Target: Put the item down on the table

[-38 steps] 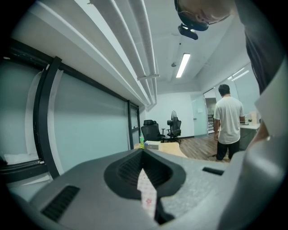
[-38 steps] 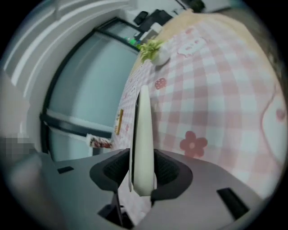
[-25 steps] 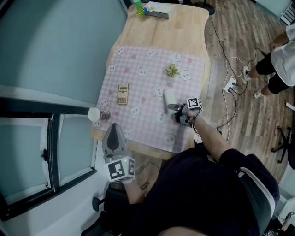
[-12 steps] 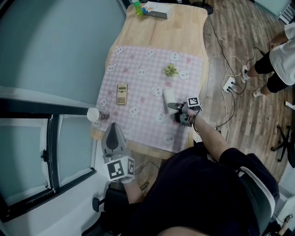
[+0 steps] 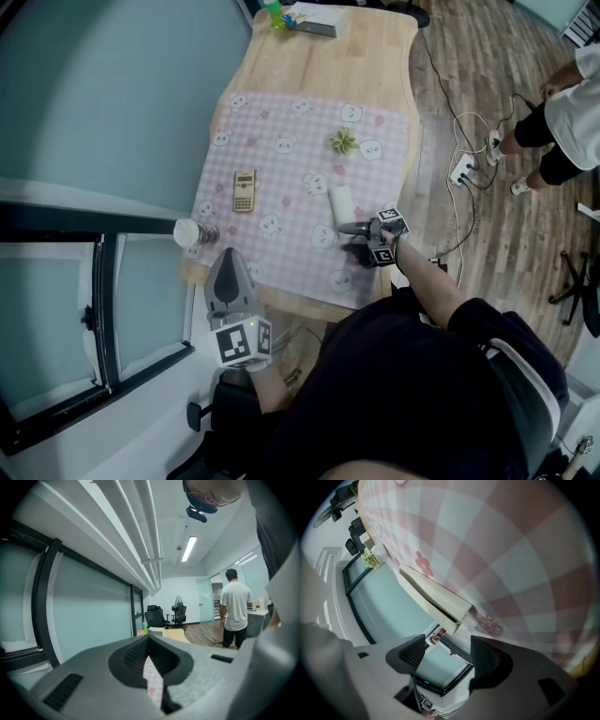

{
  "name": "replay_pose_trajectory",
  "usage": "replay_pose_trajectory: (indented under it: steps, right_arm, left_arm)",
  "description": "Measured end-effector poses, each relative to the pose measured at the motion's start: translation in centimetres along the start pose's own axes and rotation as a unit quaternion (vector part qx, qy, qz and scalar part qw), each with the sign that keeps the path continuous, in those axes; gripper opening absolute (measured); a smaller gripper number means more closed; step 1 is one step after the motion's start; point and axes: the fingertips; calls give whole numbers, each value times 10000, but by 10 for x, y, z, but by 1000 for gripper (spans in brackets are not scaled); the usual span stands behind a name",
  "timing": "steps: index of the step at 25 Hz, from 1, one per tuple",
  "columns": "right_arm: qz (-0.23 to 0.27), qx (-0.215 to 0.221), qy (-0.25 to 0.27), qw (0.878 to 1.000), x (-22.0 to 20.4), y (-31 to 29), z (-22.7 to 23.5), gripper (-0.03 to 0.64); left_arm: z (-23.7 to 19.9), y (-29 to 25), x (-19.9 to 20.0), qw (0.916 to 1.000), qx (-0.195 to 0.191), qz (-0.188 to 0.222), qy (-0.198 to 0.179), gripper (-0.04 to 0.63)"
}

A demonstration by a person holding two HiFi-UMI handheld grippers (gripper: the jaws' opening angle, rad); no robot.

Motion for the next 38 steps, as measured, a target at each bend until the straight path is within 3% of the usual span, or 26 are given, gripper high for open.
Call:
replay_pose_trajectory:
  steps: [5,9,12,15,21,23,27,29,31,33,35,38]
  right_arm:
    - [58,11,65,10000,1,1,-1,310]
    - [-216,-93,361,9991,-6,3,-8,290]
    - [-555,-350,962,9932,-18,7,-16,125]
    - [-708,-648,1734,9802,-24,14,-34,27]
    - [-438,-1338,3358,9314,-15,33,-71,15]
    - [-368,-1498,3622,9193,-13,38,-80,15]
    - [-236,-1546,3799,9117,-11,44,-90,15]
    - [-70,-1598,4028,9012,-9,46,-94,15]
    - [196,-1710,4501,8763,-6,50,-102,16]
    - [517,-1836,5202,8325,-5,55,-117,15]
    - [856,-1936,6016,7702,-8,60,-140,15]
    - [1390,-1903,7157,6574,-26,65,-187,15]
  left_arm:
    - [0,-1,0,10000,-22,-2,-1,0]
    - [-1,-1,1,10000,-12,28,-2,0]
    - [-3,0,0,10000,6,40,12,0]
    - [-4,-2,0,10000,12,49,36,0]
    - [-1,-1,0,10000,-20,71,45,0]
    - [0,-1,0,9999,-30,87,46,0]
    - [1,-2,1,9999,-56,107,34,0]
    - [1,-2,2,9999,-62,112,31,0]
    - [1,-2,2,9999,-69,114,32,0]
    - [1,-2,2,9999,-70,109,32,0]
    - [1,-2,3,9999,-67,111,30,0]
    - [0,-2,3,9999,-61,140,30,0]
Point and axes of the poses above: the fingertips, and each gripper's own axes: y backward along the fingers, z to its right, x out of its top, and after that the axes turned 1 degree about y, right-handed
